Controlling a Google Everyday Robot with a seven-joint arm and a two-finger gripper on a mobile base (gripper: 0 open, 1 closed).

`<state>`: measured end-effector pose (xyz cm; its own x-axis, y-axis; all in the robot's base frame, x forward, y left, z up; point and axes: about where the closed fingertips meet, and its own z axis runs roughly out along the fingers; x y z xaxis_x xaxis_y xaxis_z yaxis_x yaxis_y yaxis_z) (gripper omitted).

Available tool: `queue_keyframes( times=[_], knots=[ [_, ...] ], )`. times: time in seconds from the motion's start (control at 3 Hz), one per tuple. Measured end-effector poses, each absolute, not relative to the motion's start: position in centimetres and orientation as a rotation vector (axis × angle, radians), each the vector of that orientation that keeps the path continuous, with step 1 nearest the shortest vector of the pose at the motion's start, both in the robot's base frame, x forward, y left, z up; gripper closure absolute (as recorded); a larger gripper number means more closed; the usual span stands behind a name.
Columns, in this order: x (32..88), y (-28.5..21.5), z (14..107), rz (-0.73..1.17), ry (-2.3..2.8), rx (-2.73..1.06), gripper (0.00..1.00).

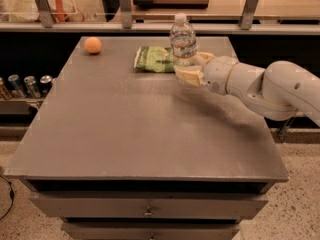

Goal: Move water bottle near green jalapeno chip bag

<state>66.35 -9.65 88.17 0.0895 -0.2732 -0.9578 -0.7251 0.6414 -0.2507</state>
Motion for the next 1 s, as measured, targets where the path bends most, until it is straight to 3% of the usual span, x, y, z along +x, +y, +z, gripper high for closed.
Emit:
queue_keyframes(
  times=[0.33, 0.67, 1.0],
  knots=[
    [66.65, -9.92, 87.57, 0.405, 1.506, -0.858, 1.00],
    [66.72, -10.02, 87.26, 0.413, 1.514, -0.840, 0.85],
    [66.79, -9.99, 86.93, 0.422, 1.518, -0.825, 0.61]
  ],
)
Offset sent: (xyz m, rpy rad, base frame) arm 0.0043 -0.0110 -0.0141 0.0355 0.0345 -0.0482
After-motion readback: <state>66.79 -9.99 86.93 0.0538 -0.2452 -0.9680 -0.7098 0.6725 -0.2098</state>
